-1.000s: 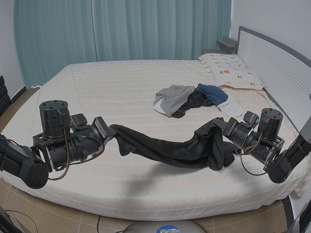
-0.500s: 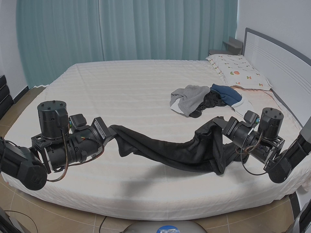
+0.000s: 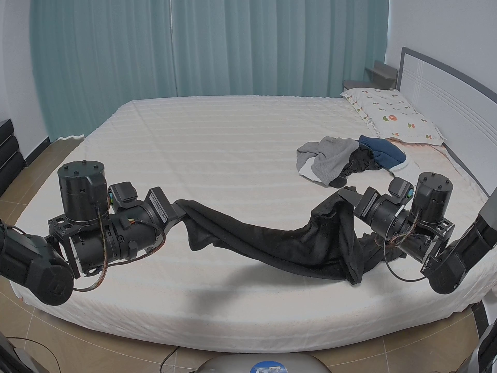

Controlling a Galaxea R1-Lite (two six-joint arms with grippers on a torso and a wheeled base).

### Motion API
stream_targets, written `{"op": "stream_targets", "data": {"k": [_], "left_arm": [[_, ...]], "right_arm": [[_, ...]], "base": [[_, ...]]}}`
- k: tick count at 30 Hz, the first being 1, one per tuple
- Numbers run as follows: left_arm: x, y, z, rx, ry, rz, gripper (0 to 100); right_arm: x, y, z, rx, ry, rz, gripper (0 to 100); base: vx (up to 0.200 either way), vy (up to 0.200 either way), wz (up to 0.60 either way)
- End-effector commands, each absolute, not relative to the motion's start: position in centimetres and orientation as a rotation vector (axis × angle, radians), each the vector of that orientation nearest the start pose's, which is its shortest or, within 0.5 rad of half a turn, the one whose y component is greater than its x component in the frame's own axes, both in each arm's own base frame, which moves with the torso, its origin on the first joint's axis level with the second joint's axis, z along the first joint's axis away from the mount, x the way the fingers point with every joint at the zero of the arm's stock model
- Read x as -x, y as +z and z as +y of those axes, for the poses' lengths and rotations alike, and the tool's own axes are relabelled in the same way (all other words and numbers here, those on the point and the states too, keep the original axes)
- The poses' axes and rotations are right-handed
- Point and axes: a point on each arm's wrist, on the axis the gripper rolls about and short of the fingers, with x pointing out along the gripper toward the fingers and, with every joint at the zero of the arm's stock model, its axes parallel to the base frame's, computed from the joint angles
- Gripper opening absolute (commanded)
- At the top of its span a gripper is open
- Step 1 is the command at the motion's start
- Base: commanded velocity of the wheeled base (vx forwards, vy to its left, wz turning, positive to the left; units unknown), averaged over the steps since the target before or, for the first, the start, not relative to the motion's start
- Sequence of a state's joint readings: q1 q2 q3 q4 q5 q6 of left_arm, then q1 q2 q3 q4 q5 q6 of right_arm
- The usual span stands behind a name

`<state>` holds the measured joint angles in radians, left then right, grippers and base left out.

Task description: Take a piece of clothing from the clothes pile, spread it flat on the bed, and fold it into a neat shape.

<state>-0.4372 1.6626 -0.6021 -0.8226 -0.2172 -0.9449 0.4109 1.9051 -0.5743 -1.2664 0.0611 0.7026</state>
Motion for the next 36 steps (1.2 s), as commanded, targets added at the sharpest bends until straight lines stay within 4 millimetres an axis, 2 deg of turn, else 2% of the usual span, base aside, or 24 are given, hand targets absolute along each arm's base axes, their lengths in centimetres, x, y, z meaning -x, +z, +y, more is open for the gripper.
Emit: {"op": "stream_targets", "data": {"k": [1, 17, 29, 32, 36], "left_arm": [[-24.8, 16.0, -12.2, 0.878, -0.491, 0.526, 0], [-24.8, 15.8, -12.2, 0.877, -0.486, 0.531, 0], [-24.6, 15.8, -12.5, 0.873, -0.499, 0.541, 0], [-24.5, 15.8, -12.6, 0.870, -0.504, 0.541, 0], [-23.7, 16.9, -12.5, 0.868, -0.512, 0.503, 0]], "right_arm": [[-28.9, 12.5, 12.8, -0.679, 0.432, 0.226, 0], [-28.8, 12.5, 12.8, -0.682, 0.432, 0.229, 0], [-28.3, 12.9, 13.2, -0.679, 0.434, 0.219, 0], [-27.7, 13.4, 13.1, -0.679, 0.444, 0.207, 0], [-26.6, 14.5, 13.4, -0.682, 0.477, 0.186, 0]], "base": [[0.000, 0.200, 0.00], [0.000, 0.200, 0.00], [0.000, 0.000, 0.00], [-0.200, 0.000, 0.00], [-0.200, 0.000, 0.00]]}}
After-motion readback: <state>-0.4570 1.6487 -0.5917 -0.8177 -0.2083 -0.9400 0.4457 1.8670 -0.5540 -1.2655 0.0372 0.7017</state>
